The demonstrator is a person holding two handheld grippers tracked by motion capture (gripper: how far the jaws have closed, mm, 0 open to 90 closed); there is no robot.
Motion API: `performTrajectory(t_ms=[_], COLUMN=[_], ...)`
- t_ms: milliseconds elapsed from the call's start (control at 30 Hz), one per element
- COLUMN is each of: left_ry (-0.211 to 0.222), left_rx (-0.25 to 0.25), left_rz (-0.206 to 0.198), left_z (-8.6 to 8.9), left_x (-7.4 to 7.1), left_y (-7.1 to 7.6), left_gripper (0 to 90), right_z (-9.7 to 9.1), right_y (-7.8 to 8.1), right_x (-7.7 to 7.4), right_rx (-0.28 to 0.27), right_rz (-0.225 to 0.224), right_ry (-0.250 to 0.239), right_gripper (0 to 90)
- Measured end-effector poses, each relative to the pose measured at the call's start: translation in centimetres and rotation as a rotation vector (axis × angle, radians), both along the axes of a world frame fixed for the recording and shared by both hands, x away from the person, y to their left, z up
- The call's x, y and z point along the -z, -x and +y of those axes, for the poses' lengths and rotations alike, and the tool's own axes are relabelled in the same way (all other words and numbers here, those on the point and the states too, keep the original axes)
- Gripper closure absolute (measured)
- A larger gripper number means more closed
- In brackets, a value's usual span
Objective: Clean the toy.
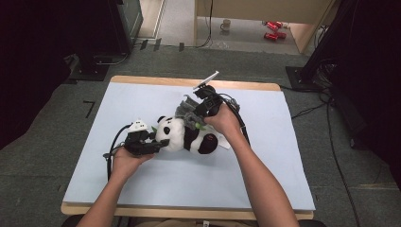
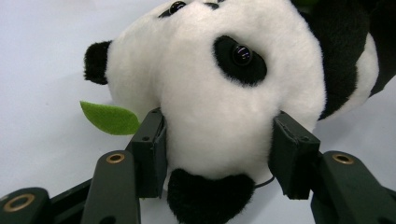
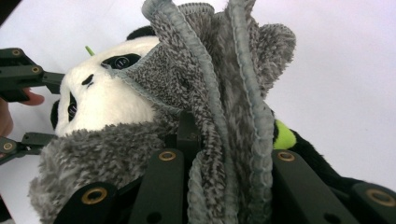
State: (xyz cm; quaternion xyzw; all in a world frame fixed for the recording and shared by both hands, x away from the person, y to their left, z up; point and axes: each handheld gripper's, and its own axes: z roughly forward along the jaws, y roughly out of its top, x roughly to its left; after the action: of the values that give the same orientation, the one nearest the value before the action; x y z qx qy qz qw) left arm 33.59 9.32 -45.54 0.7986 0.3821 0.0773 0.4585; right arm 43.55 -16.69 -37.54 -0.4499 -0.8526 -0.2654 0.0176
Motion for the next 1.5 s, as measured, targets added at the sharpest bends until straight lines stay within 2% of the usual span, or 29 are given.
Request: performTrajectory(t_ms=[133,267,400,500,633,767,800,867,900,933,1000,1100,1200,1400,1500], left_ry=[0.002,0.003,0.015,0.015,0.014,0.014,0.017,0.015,0.003,0.004,0.012,0.019,0.020,0.029,0.036], left_rx=[0.008,0.014,0.009,0.008,0.007,0.002,0.000,-0.012,-0.012,-0.010,-0.012,-0.012,-0.011,-0.010,-0.013], left_rz=[0.012,0.020,0.025,0.023,0.020,0.022,0.025,0.035,0.040,0.038,0.039,0.033,0.029,0.031,0.029], left_z=[0.1,0.2,0.3,0.3,0.3,0.3,0.2,0.2,0.2,0.2,0.2,0.1,0.0,0.1,0.1], left_x=[-0.1,-0.1,-0.2,-0.2,-0.1,-0.1,-0.1,-0.1,0.0,0.0,0.0,-0.1,0.0,0.1,0.2], left_y=[-0.3,-0.6,-0.8,-0.8,-0.7,-0.7,-0.7,-0.7,-0.7,-0.7,-0.7,-0.6,-0.5,-0.5,-0.5], left_gripper=[45.3,44.7,44.4,44.0,43.1,42.7,42.5,41.3,40.1,39.7,39.6,39.2,38.7,37.9,37.3], right_z=[-0.3,0.4,2.1,3.8,6.5,8.8,9.4,10.2,10.4,10.2,9.4,8.2,7.1,5.9,5.1], right_y=[-0.1,0.1,0.3,0.5,0.8,0.9,1.0,1.2,1.4,1.4,1.3,1.0,0.7,0.6,0.4], right_x=[-0.5,-1.9,-3.3,-3.9,-4.4,-3.6,-3.0,-1.6,-0.8,-0.2,0.0,0.0,0.0,-0.4,-0.6], right_rx=[0.037,0.037,0.012,-0.013,-0.061,-0.095,-0.100,-0.119,-0.122,-0.126,-0.099,-0.096,-0.071,-0.063,-0.039], right_rz=[0.022,-0.009,-0.055,-0.068,-0.087,-0.077,-0.067,-0.064,-0.062,-0.069,-0.058,-0.072,-0.043,-0.055,-0.058], right_ry=[-0.030,-0.052,-0.069,-0.091,-0.087,-0.073,-0.053,0.019,0.029,0.002,-0.035,-0.033,-0.059,-0.020,0.007], right_gripper=[76.1,76.5,76.5,76.5,76.5,76.4,76.5,76.3,76.1,76.1,76.0,75.6,75.6,75.7,75.8])
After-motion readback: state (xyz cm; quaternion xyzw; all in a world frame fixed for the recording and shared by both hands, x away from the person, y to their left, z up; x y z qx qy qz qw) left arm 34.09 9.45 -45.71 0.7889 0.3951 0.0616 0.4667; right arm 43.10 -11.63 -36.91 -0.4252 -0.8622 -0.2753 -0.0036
